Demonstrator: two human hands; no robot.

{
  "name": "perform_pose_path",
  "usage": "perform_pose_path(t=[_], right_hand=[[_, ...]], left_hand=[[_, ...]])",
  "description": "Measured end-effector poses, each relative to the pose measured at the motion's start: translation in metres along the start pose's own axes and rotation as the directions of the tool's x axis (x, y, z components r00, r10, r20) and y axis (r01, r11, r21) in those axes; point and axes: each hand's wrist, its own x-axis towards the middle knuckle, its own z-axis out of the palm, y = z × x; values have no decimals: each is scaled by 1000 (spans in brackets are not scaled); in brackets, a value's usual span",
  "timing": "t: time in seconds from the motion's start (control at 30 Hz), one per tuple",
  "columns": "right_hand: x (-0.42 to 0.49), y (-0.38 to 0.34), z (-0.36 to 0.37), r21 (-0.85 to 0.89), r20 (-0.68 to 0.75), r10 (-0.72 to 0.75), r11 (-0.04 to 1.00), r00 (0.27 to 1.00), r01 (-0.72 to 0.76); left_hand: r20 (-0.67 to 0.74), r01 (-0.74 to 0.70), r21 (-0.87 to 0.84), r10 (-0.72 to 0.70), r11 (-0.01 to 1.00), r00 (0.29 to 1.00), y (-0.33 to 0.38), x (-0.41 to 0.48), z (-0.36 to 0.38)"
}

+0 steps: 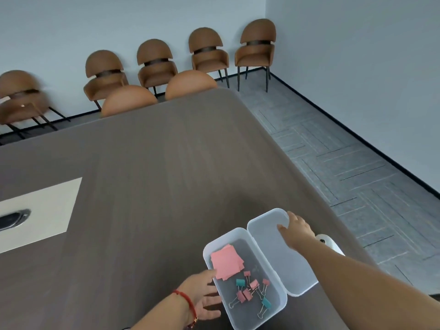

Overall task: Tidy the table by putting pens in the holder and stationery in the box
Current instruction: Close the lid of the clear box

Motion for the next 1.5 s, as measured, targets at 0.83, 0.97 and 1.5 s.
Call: perform_pose_path(t=[0.83,0.97,1.5], right_hand=[[-135,-86,27,-6,191,-419,904,888,428],[-137,-91,88,-191,174,-494,832,852,521],[-123,-119,68,-334,661,-324,681,677,652]], left_hand=[[91,137,-156,-124,978,988,6,17,-22],[88,136,-179,-122,974,989,4,18,-22],[101,108,-102,-98,989,990,-1,19,-26]])
